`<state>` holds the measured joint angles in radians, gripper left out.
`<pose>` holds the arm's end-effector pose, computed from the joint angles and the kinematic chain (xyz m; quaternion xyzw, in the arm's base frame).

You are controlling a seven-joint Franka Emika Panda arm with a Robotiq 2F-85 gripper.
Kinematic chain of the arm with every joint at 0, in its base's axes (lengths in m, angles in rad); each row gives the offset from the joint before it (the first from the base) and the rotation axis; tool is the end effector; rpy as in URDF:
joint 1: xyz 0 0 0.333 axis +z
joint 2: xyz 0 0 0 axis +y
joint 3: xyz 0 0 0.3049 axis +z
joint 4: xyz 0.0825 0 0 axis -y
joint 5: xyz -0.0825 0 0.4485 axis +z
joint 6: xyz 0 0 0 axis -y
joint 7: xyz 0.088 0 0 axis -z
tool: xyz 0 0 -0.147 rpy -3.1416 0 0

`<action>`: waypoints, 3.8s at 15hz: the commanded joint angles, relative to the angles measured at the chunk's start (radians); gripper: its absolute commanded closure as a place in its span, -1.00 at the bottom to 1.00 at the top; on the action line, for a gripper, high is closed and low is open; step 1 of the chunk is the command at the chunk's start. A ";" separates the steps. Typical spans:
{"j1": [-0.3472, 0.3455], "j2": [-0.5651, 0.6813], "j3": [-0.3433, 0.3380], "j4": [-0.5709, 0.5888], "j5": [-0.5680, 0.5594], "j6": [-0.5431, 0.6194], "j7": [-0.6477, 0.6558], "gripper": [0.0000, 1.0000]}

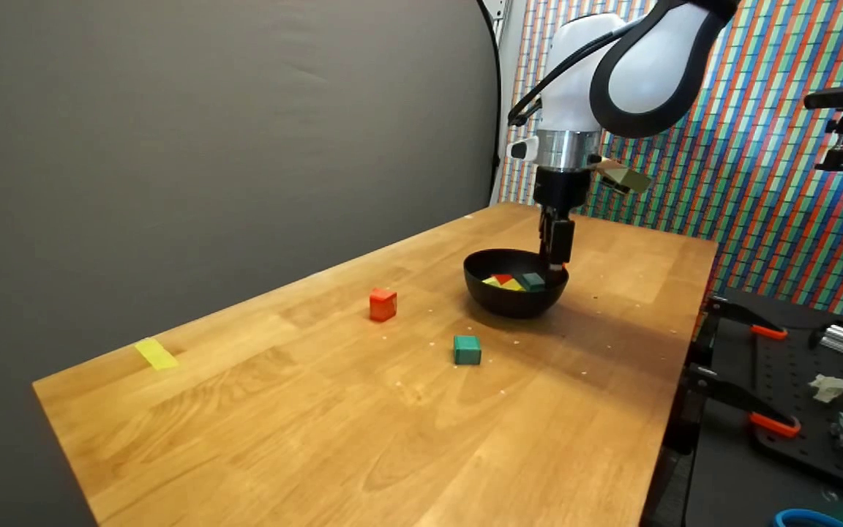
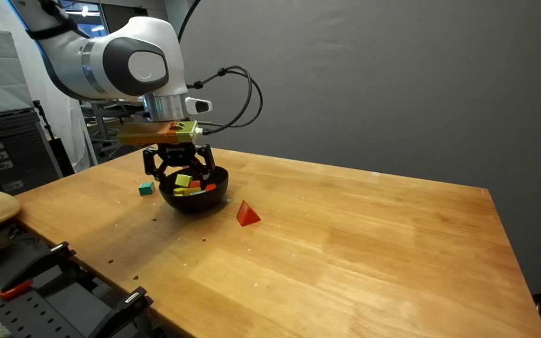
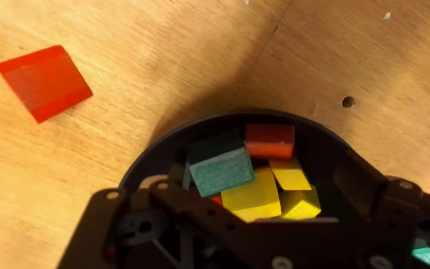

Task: Remove all the objects in the black bowl and put them on the table

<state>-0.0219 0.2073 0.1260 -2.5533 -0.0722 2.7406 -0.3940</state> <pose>0.4690 0.0560 0.0809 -0.9607 -0.2775 0.0088 0.0004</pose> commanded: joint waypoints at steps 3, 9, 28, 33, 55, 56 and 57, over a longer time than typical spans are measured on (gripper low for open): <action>-0.005 0.123 -0.025 0.082 -0.060 0.045 -0.061 -1.00; -0.014 0.215 -0.031 0.172 -0.119 0.041 -0.071 -1.00; 0.117 -0.036 -0.141 0.267 -0.339 -0.043 0.338 0.51; 0.096 0.103 -0.214 0.463 -0.400 -0.129 0.543 0.51; 0.079 0.515 -0.242 0.990 -0.205 -0.487 0.532 -1.00; 0.081 0.511 -0.242 0.987 -0.206 -0.490 0.535 -1.00; 0.086 0.476 -0.233 0.950 -0.200 -0.454 0.543 -1.00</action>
<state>0.0583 0.7169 -0.1135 -1.5688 -0.2803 2.2521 0.1434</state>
